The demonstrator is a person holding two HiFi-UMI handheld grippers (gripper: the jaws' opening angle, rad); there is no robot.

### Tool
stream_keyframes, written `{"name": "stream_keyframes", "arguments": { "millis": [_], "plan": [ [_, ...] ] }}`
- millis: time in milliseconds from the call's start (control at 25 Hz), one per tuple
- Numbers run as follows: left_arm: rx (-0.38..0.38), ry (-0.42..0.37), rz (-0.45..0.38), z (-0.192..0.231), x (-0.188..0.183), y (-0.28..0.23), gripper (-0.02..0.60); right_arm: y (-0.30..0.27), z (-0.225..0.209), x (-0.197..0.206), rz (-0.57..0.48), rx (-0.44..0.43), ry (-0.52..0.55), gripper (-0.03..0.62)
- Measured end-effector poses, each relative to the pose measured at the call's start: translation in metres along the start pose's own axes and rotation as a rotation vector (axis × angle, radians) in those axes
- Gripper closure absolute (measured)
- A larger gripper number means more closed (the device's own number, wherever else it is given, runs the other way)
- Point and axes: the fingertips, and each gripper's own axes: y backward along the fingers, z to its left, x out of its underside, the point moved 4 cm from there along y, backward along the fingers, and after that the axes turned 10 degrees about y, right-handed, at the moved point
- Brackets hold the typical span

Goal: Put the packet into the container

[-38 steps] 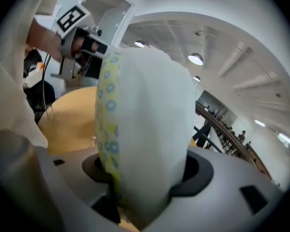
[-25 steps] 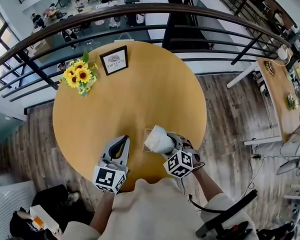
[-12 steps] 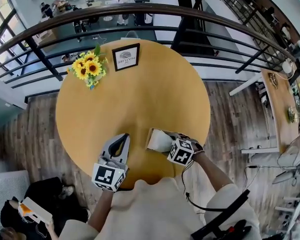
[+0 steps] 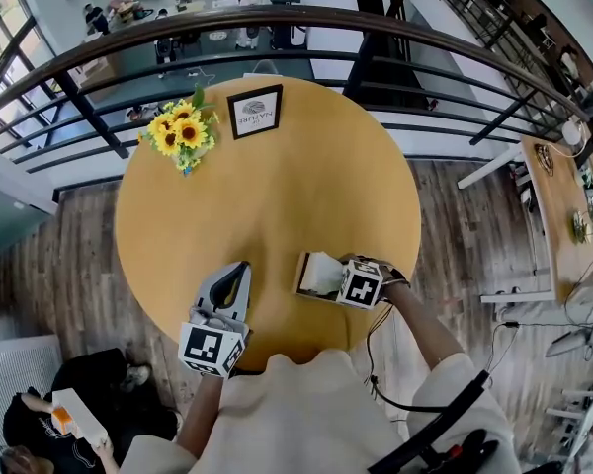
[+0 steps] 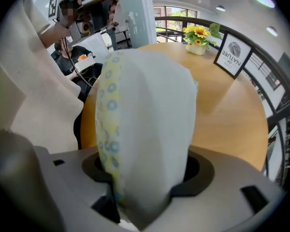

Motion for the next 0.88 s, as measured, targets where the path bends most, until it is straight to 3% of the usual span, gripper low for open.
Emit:
{"name": "stream_keyframes", "arguments": {
  "millis": [120,280,520,880],
  "plan": [
    [0.004,0.0,0.005,-0.001,-0.001,-0.001,0.577,-0.009,0.003,0.001,0.067,0.009,0.064,0.29],
    [0.007,-0.003,0.003,-0.001,-0.002,-0.003,0.577,-0.016,0.0,-0.005,0.012,0.004,-0.015,0.29],
    [0.004,-0.008,0.004,-0.001,-0.003,-0.003,0.577,-0.018,0.0,-0.004,0.026,0.029,-0.015,0.29],
    [0.008,-0.011,0.01,0.0,-0.005,-0.001,0.577,-0.013,-0.003,-0.004,0.133,-0.015,0.074,0.279]
  ]
}}
